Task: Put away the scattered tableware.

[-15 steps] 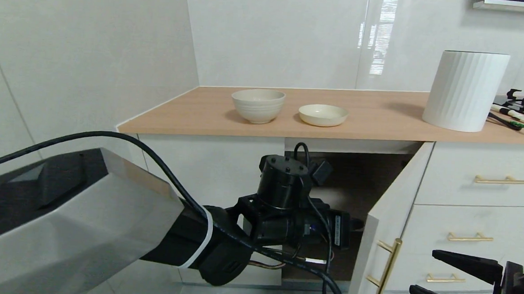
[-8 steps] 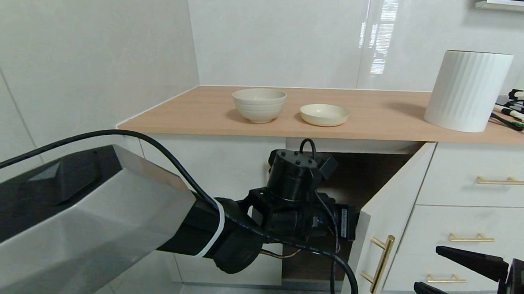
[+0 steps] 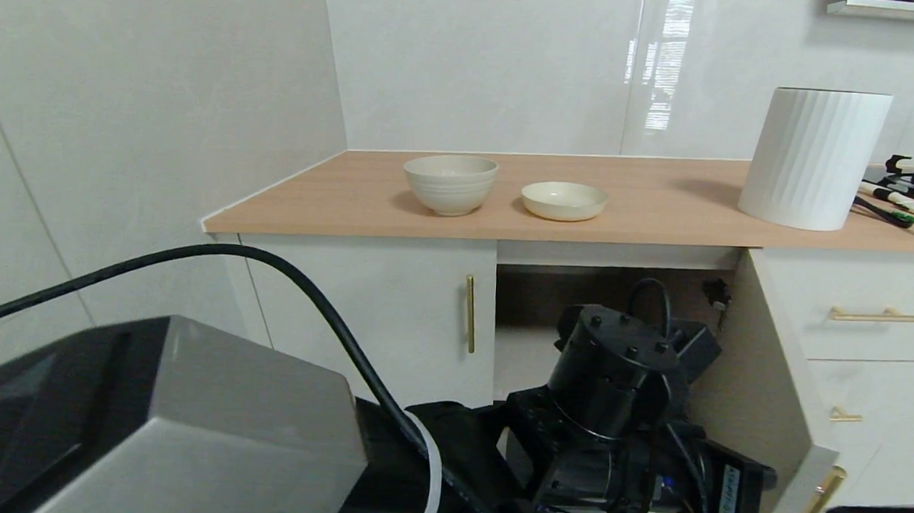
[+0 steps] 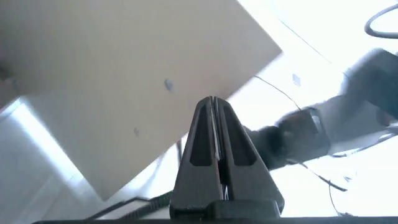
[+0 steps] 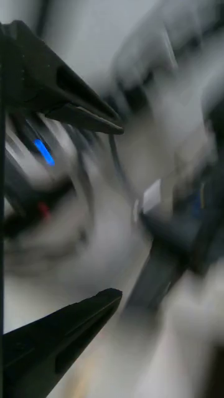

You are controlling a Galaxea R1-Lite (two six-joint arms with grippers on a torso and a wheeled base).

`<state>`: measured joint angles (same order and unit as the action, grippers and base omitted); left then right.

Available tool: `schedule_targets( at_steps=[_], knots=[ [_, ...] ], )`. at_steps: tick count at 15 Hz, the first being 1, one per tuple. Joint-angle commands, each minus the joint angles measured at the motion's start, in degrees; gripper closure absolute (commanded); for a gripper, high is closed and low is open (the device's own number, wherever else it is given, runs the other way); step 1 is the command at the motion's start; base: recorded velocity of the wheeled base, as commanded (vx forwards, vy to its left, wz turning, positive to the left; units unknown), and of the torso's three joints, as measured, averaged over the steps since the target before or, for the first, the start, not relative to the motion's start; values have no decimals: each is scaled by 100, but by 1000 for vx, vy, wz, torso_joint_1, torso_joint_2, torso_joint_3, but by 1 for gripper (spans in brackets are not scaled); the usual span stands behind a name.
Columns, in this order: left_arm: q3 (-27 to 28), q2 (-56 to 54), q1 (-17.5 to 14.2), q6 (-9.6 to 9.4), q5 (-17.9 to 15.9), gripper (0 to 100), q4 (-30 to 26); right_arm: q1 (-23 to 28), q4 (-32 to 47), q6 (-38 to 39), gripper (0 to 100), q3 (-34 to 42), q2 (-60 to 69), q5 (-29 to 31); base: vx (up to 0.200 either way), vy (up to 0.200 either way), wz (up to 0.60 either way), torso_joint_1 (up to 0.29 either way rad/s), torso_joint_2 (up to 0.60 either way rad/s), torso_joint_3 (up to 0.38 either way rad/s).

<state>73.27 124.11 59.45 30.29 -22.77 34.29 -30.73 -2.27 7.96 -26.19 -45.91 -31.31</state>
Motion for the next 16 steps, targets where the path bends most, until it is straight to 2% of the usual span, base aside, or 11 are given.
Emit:
schedule_targets(
  at_steps=[1,2,3,6,7,8,10,11,12,13,16],
  knots=[
    [-32,-212,-74,12,150,100,-10,287,306,4,0,-458,557,-324,0,0,0,0,0,0],
    [-216,-353,-338,12,291,100,-10,287,297,4,0,-484,469,-306,0,0,0,0,0,0],
    [-497,-590,-733,12,308,100,-1,313,297,21,0,-493,293,-218,0,0,0,0,0,0],
    [-1288,-1319,-1832,-94,300,100,7,498,-107,443,0,-598,-797,494,0,0,0,0,0,0],
    [-1587,-1636,-2148,-234,300,100,7,700,-371,452,0,-686,-1280,547,0,0,0,0,0,0],
    [-1912,-1979,-2509,-463,300,100,7,938,-679,443,0,-818,-1790,547,0,0,0,0,0,0],
    [-2563,-2594,-3115,-1052,344,100,7,1148,-1153,408,0,-1038,-2590,538,0,0,0,0,0,0],
    [-3108,-3060,-3555,-1553,431,100,-1,1263,-1276,355,0,-1205,-3056,547,0,0,0,0,0,0],
    [-3451,-3359,-3871,-1825,449,100,-1,1351,-1311,311,0,-1433,-3407,555,0,0,0,0,0,0],
    [-3723,-3649,-4135,-1948,458,100,-10,1421,-1338,311,0,-1767,-3680,564,0,0,0,0,0,0],
    [-4312,-4343,-4460,-1948,449,100,-63,1430,-1083,338,0,-2602,-4216,784,0,0,0,0,0,0]
  ],
)
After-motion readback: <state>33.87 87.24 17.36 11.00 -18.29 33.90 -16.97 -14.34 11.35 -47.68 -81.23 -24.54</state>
